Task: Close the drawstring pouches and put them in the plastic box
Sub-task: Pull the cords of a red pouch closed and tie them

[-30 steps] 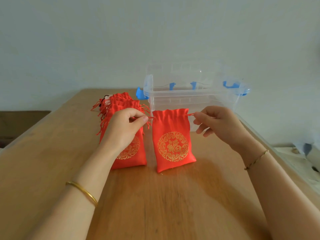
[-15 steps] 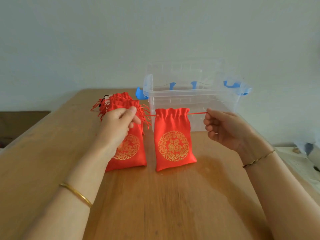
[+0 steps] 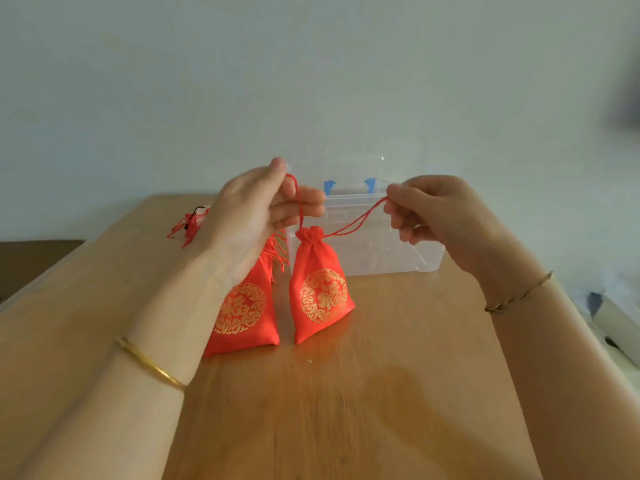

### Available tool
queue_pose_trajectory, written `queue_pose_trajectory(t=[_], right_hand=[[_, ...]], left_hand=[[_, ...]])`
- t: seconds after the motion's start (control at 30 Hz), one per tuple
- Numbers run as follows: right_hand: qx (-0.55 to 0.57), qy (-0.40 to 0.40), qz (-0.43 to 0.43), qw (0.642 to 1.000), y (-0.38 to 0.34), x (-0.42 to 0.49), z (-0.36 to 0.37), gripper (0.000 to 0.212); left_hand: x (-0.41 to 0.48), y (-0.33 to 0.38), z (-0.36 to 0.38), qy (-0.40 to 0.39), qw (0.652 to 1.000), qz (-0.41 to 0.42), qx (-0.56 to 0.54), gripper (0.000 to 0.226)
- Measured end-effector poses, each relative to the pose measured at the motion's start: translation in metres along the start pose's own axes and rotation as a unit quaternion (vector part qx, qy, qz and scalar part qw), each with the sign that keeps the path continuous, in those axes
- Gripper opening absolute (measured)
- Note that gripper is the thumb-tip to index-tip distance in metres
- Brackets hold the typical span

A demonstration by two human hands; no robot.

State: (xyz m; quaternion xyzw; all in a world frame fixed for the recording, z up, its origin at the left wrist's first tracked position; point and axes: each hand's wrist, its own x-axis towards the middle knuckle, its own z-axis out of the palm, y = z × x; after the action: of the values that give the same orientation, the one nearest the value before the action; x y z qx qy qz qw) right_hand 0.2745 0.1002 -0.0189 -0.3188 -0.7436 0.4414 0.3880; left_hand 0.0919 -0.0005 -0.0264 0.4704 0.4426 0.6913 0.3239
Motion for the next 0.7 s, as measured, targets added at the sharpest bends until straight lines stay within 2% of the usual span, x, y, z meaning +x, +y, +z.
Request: queue_pose_trajectory(t=[0.2, 0.3, 0.4, 0.53, 0.7], right_hand=[[-0.053, -0.018, -0.108, 0.993, -0.036, 0.014, 0.015, 0.026], [-0.064, -0.024, -0.133, 0.989, -0.039, 0.020, 0.020, 0.026], [-0.057, -0.024, -0.144, 0.988, -0.039, 0.026, 0.023, 0.028], [-0.053, 0.008, -0.107, 0.993, -0.031, 0.036, 0.018, 0.036], [-0.048, -0.125, -0.002, 0.991, -0.015, 0.037, 0.022, 0.034]], left_hand=[[0.018, 0.002, 0.023, -0.059, 0.989, -0.011, 0.136, 0.012], [0.023, 0.000, 0.023, -0.097, 0.976, 0.001, 0.195, 0.009], [0.028, -0.001, 0.022, -0.084, 0.973, 0.014, 0.216, 0.013], [0.033, -0.001, 0.018, -0.080, 0.984, -0.004, 0.157, 0.023], [0.034, -0.002, 0.017, -0.084, 0.989, -0.008, 0.124, 0.015]])
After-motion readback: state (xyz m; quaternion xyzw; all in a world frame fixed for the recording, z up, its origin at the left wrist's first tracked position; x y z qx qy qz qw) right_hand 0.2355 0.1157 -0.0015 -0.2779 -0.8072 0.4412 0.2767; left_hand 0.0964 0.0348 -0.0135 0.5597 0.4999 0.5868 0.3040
